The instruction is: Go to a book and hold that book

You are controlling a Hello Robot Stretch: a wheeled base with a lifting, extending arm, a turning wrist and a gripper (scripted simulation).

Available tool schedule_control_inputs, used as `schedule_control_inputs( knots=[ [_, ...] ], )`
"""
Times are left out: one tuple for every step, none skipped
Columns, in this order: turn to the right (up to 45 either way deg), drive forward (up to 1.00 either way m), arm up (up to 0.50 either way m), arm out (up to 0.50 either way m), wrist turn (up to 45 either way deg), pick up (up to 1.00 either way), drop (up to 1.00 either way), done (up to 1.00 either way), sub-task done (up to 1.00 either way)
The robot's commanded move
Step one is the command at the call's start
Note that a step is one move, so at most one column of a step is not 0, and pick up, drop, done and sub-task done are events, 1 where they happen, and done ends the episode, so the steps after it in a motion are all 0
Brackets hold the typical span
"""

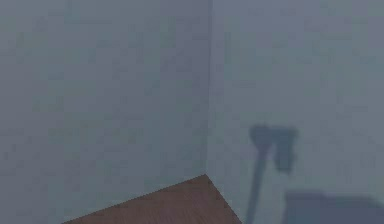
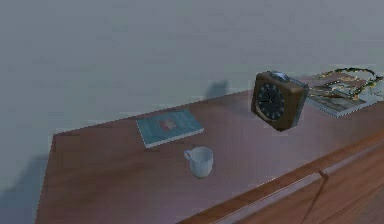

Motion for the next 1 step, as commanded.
schedule_control_inputs(
  knots=[
    [0.0,0.00,0.50,0.00,0.0,0.00,0.00,0.00,0.00]
  ],
)
